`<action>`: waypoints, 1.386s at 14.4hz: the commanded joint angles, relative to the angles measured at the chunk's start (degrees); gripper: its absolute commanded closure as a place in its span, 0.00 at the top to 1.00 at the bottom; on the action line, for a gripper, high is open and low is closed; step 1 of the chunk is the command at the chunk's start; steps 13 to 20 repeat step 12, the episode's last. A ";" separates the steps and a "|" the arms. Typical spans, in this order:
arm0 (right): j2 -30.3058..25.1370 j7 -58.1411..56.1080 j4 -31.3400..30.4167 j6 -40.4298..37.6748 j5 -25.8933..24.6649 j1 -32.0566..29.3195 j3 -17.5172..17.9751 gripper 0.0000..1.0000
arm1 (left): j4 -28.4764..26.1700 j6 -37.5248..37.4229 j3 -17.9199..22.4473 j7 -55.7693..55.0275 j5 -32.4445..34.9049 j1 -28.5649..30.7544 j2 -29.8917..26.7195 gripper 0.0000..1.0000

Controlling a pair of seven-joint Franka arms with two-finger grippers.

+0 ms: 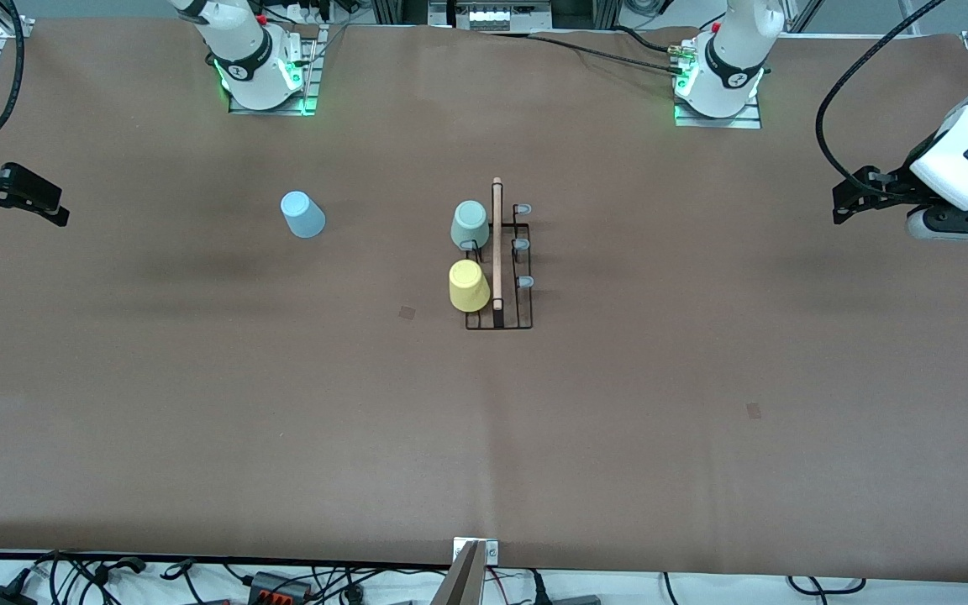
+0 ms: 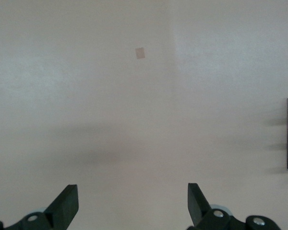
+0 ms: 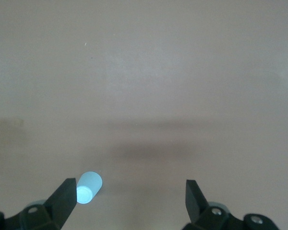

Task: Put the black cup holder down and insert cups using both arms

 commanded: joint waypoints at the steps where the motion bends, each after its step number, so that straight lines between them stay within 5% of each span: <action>1: -0.89 -1.35 -0.17 -0.66 -0.37 -0.51 0.20 1.00 | 0.20 -0.09 -0.36 0.78 0.31 0.39 -0.20 1.00; 20: -0.02 -1.44 1.33 -3.12 0.60 -0.69 0.12 1.00 | 0.29 -0.09 -0.36 0.87 0.31 0.39 -0.20 1.00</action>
